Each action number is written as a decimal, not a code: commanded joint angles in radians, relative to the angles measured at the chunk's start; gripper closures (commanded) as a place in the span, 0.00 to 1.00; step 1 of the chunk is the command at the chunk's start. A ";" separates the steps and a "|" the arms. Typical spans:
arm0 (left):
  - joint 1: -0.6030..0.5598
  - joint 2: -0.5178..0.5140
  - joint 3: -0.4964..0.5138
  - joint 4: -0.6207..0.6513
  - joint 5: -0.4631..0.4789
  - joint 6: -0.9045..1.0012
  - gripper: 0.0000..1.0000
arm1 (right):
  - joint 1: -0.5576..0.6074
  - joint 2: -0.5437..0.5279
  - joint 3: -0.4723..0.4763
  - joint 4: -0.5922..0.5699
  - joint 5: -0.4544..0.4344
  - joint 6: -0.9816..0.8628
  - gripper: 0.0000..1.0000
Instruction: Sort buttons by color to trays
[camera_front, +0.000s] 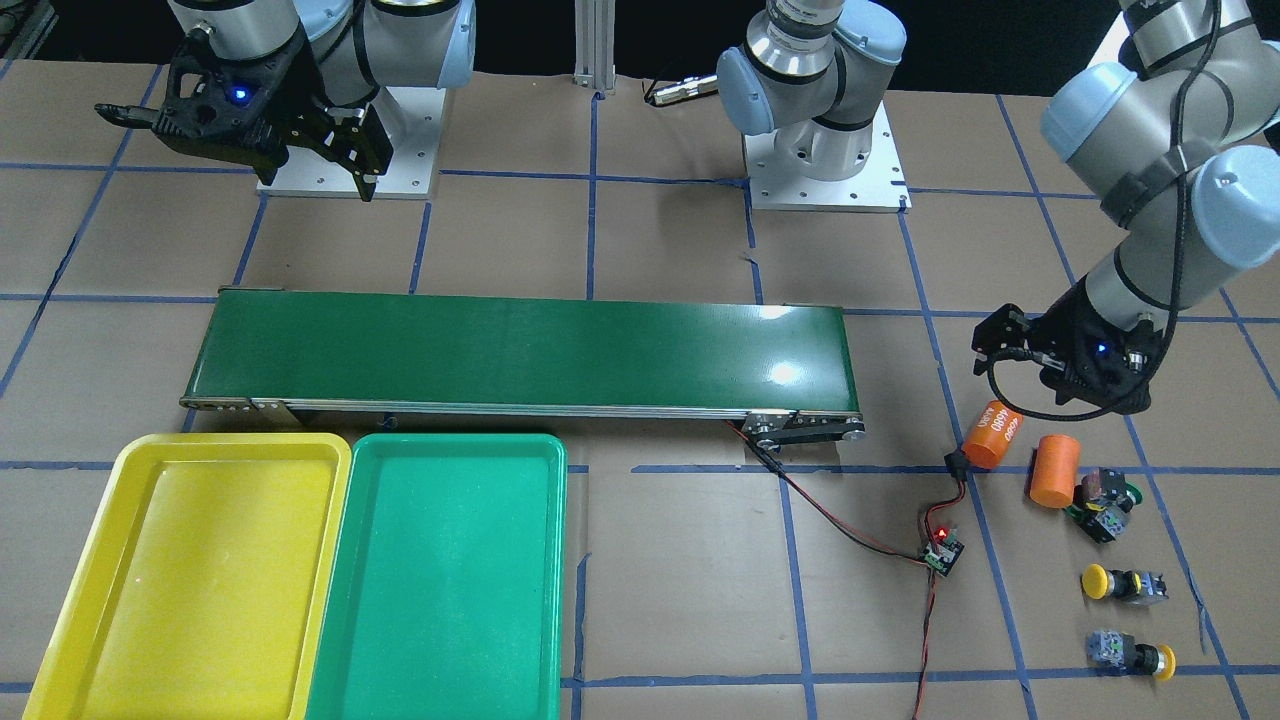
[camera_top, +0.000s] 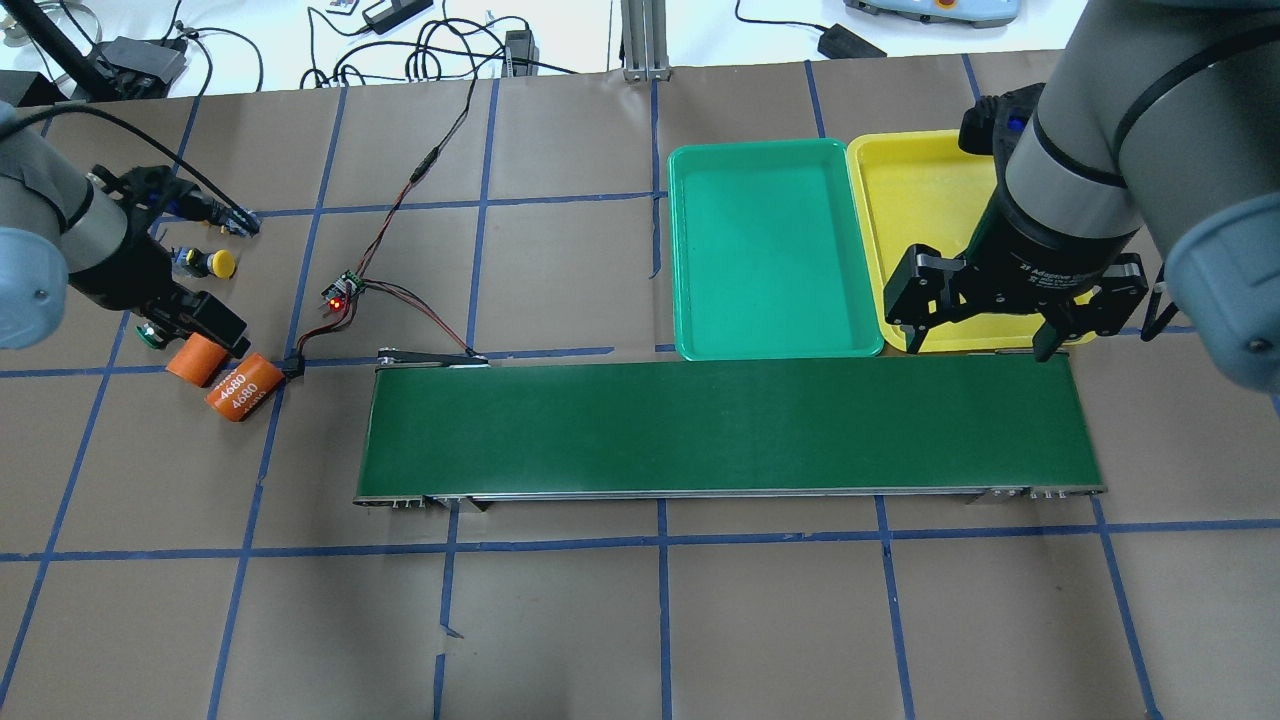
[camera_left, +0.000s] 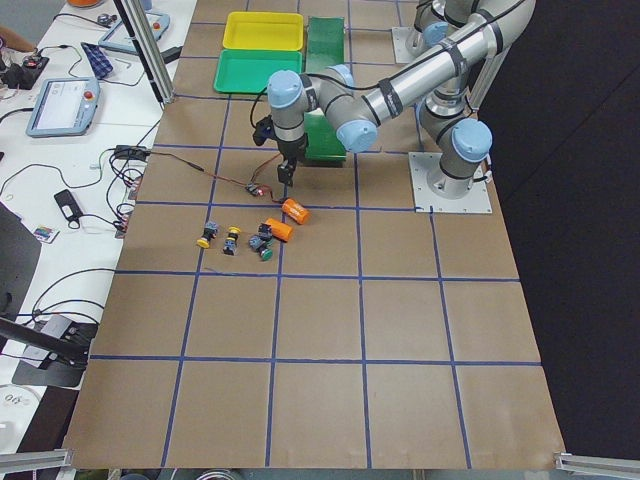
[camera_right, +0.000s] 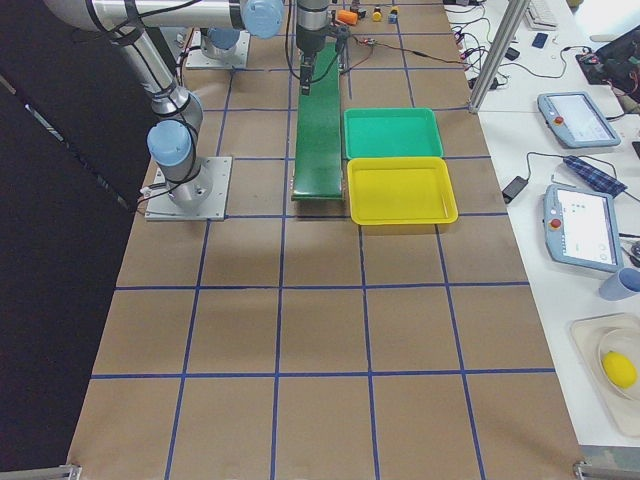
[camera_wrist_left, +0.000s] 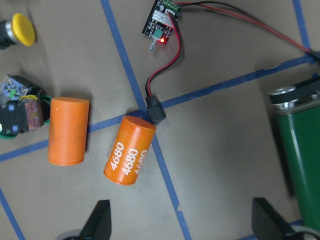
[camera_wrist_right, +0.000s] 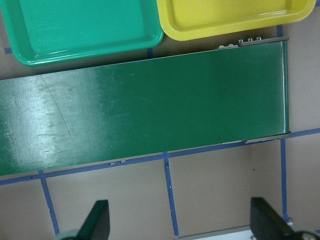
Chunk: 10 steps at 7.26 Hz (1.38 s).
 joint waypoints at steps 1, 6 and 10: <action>0.019 -0.072 -0.038 0.088 -0.008 0.164 0.00 | -0.022 -0.005 0.010 -0.012 0.005 0.010 0.00; 0.024 -0.189 -0.129 0.332 0.001 0.301 0.00 | -0.024 -0.030 0.012 -0.011 0.020 -0.006 0.00; 0.010 -0.122 -0.129 0.288 0.006 0.266 1.00 | -0.024 -0.039 0.015 -0.002 0.009 -0.006 0.00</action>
